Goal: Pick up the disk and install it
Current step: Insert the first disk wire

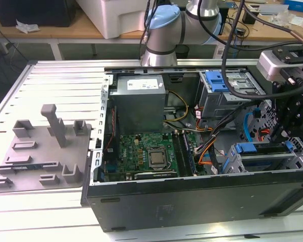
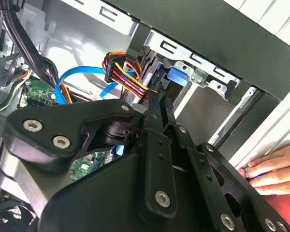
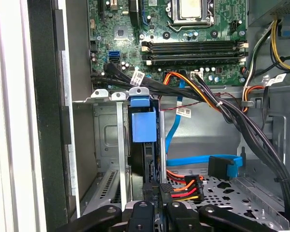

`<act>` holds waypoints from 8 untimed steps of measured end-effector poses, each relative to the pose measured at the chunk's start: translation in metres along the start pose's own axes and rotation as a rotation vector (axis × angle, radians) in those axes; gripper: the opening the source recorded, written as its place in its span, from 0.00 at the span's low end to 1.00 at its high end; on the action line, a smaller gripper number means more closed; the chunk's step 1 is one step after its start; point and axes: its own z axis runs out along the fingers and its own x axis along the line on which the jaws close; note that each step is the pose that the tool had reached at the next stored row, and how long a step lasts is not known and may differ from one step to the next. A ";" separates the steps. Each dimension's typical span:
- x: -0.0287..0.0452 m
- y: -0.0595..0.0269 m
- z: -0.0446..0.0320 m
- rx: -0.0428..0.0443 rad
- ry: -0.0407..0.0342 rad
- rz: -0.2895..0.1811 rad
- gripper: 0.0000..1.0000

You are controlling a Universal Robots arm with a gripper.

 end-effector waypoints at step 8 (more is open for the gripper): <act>0.0001 0.0000 0.0000 -0.0025 -0.0002 0.000 0.16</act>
